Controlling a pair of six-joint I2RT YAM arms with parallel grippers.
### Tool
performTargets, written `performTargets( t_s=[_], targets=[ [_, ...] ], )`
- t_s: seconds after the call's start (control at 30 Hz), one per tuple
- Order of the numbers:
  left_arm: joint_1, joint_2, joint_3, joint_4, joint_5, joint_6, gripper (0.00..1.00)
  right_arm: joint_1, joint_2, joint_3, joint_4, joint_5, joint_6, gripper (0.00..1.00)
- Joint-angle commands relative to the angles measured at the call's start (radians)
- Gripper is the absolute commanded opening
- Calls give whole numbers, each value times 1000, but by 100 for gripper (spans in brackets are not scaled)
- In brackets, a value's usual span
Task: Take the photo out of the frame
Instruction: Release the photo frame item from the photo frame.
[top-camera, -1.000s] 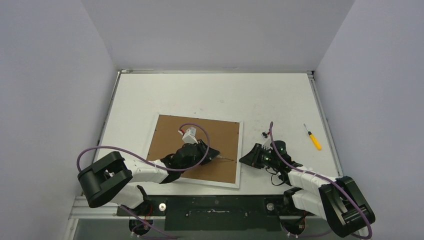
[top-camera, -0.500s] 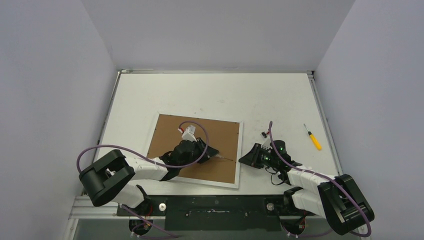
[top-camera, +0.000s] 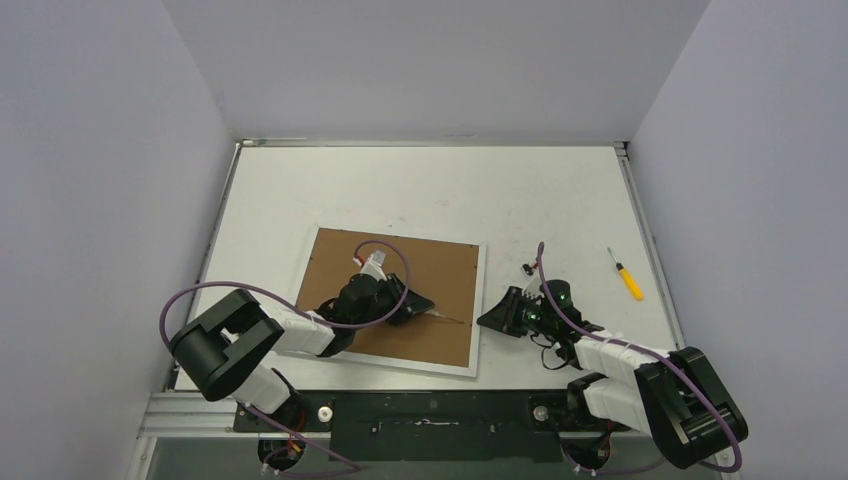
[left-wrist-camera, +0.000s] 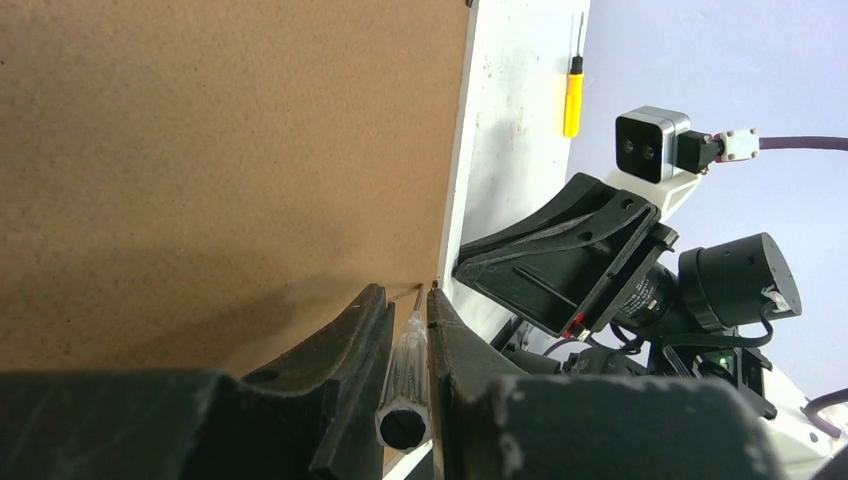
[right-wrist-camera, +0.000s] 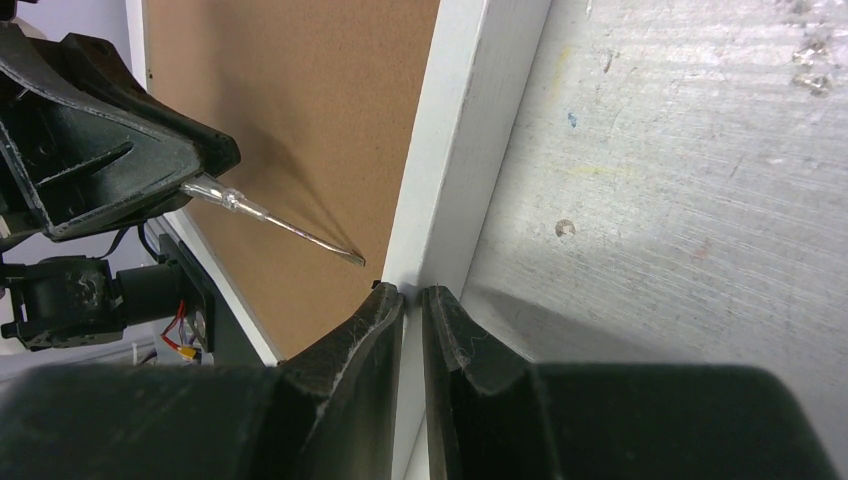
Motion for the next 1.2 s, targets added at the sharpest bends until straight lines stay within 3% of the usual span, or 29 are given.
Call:
performTargets(
  t_s=[0.0,0.3,0.5,0.8,1.17],
  targets=[
    [27,18,-3,58,69,9,0,10,16,26,16,-21,-26,15],
    [32,57,-29,131,67,-29,0,8,18,26,19,-25,-25,14],
    [33,152,-30,275,110,-93,0,11,29,27,26,-30,-24,14],
    [16,79,-10,118,31,-27,0,14,28,30,25,-32,-25,14],
    [4,104,9,122,42,-36,0,14,40,34,32,-38,-26,14]
  ],
)
